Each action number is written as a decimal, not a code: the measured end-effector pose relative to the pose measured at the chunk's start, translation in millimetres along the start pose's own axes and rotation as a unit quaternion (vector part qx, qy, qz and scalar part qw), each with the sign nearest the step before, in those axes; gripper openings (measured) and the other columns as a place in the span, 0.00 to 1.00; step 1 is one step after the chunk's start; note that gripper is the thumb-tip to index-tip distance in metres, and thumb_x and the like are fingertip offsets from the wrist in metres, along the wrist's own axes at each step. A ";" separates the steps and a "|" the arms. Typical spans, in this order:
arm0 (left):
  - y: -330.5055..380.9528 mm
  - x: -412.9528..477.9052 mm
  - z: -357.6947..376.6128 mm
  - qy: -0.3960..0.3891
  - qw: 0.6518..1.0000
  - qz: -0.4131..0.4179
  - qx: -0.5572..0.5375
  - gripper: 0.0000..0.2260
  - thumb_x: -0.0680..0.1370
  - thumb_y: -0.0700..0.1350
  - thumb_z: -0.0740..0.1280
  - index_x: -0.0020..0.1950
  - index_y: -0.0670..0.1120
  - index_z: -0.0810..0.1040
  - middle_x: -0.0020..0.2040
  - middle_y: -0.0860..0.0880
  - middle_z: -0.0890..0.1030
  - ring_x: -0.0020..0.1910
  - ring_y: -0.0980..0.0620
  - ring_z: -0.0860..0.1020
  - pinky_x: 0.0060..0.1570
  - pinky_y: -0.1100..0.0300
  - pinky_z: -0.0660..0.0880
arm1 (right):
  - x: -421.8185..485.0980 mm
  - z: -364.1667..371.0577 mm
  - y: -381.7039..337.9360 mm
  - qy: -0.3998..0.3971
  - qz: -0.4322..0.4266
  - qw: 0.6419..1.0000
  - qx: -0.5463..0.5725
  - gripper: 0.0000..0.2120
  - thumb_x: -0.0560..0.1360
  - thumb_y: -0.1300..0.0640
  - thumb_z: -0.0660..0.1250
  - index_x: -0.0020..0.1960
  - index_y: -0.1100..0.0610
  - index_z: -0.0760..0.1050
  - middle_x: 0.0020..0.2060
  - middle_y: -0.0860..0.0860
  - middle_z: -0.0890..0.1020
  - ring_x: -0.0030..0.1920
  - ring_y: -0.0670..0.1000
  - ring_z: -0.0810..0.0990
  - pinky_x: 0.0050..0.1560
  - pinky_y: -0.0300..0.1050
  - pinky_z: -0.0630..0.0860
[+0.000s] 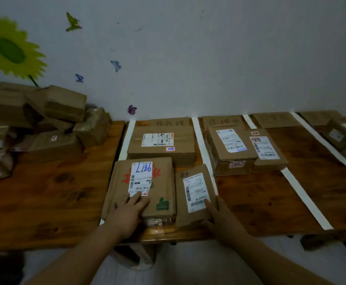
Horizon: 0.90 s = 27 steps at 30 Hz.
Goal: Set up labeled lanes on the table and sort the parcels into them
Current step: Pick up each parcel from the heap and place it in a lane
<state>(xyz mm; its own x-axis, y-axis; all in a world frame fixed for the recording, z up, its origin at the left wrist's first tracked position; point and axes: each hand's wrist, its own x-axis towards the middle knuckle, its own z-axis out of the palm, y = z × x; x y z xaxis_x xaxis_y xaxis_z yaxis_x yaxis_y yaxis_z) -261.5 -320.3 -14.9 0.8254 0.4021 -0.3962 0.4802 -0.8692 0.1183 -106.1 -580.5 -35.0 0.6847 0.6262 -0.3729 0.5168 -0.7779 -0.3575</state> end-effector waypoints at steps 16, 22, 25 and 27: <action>-34.0 -32.3 -50.2 0.009 0.992 -0.101 -0.076 0.35 0.76 0.61 0.62 0.77 0.59 0.46 0.78 0.52 0.44 0.76 0.46 0.43 0.72 0.43 0.48 | 53.1 -43.9 -71.0 0.030 -0.132 0.982 -0.131 0.33 0.74 0.34 0.56 0.74 0.48 0.58 0.74 0.55 0.60 0.73 0.57 0.58 0.72 0.57 0.57; -139.3 -95.6 -73.6 0.060 0.980 -0.149 -0.117 0.35 0.76 0.61 0.62 0.76 0.59 0.46 0.78 0.51 0.44 0.76 0.46 0.43 0.72 0.42 0.51 | 52.6 -47.5 -218.4 0.059 -0.241 0.955 -0.162 0.29 0.75 0.35 0.56 0.71 0.48 0.64 0.71 0.53 0.66 0.68 0.56 0.65 0.65 0.51 0.64; -209.2 -136.5 -80.9 0.073 0.972 -0.176 -0.135 0.35 0.76 0.61 0.62 0.76 0.59 0.47 0.78 0.51 0.45 0.76 0.46 0.43 0.73 0.44 0.50 | 46.4 -25.7 -298.2 0.033 -0.274 0.950 -0.150 0.27 0.76 0.36 0.57 0.69 0.50 0.67 0.68 0.55 0.69 0.66 0.57 0.67 0.64 0.50 0.66; -256.4 -165.4 -84.6 0.093 0.965 -0.202 -0.136 0.35 0.76 0.61 0.63 0.77 0.57 0.47 0.78 0.48 0.46 0.76 0.45 0.45 0.73 0.49 0.49 | 42.2 -10.8 -348.8 0.012 -0.277 0.951 -0.140 0.27 0.75 0.35 0.57 0.68 0.50 0.67 0.64 0.55 0.71 0.64 0.57 0.68 0.62 0.50 0.67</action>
<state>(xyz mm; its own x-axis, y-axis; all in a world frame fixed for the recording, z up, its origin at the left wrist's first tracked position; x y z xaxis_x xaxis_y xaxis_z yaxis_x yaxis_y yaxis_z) -496.0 -139.6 97.3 0.5815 0.7591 -0.2927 0.8133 -0.5330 0.2335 -251.9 -283.3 83.2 0.2770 0.9451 -0.1731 0.9157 -0.3143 -0.2505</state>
